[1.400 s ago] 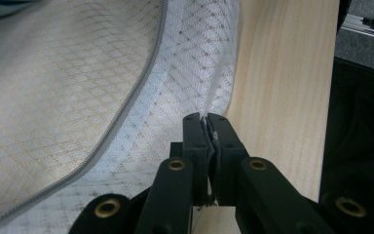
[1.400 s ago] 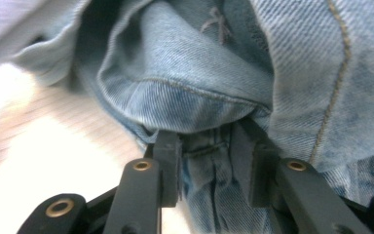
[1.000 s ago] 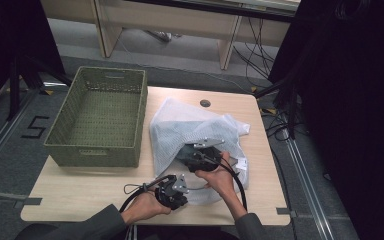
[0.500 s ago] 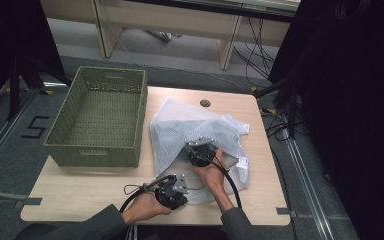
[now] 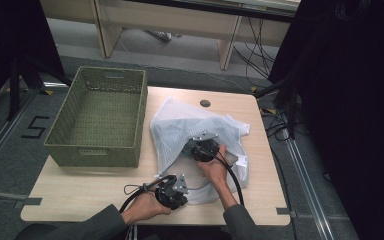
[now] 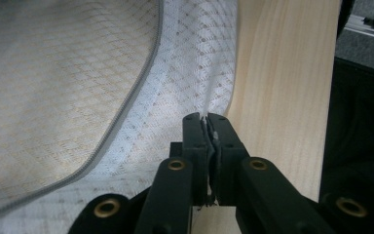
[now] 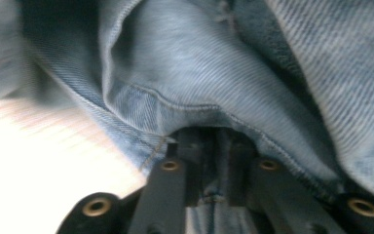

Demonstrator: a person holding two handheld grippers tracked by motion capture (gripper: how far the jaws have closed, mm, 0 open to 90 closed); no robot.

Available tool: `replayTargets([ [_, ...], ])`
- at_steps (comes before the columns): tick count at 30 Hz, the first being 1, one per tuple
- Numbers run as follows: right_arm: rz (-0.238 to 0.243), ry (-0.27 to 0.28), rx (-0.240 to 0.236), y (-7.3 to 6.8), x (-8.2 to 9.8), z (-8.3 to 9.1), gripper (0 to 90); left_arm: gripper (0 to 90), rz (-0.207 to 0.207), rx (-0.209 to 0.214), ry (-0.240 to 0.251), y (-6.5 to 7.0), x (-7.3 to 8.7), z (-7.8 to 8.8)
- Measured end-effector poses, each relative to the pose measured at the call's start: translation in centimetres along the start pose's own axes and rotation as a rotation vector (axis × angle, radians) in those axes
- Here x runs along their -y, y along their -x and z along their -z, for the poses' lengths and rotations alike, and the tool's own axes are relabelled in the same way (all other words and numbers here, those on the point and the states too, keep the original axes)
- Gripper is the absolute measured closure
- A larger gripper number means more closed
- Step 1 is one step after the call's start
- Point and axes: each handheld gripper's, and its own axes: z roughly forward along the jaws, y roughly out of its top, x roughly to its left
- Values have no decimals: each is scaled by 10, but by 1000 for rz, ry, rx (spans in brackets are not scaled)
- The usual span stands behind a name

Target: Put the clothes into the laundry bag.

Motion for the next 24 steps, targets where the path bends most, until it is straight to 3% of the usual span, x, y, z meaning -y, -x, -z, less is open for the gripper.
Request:
replayTargets([
  [1,-10,-11,-35,-1,1,7,751,850,-14,1,-1,-1,0,0],
  [5,33,21,-104,-4,9,30,647,822,-8,12,-6,-1,-1,0],
  [7,-17,35,-126,-3,8,43,608,805,-7,18,-5,-1,-1,0],
  [9,-17,72,-137,0,5,53,583,790,5,22,-4,0,-1,0],
  [13,-33,128,-132,6,6,73,552,730,-6,27,-10,0,-1,2],
  [16,-46,132,-145,12,9,89,533,674,10,31,10,-1,-4,9],
  [18,-51,158,-129,16,11,98,528,623,37,38,42,-1,-8,18],
  [21,-76,185,-102,24,11,109,516,570,33,37,70,-1,-10,31],
  [23,-76,202,-80,32,9,113,497,535,53,30,83,-1,-8,40],
  [24,-89,207,-71,33,9,115,487,524,40,21,88,-3,-7,45],
])
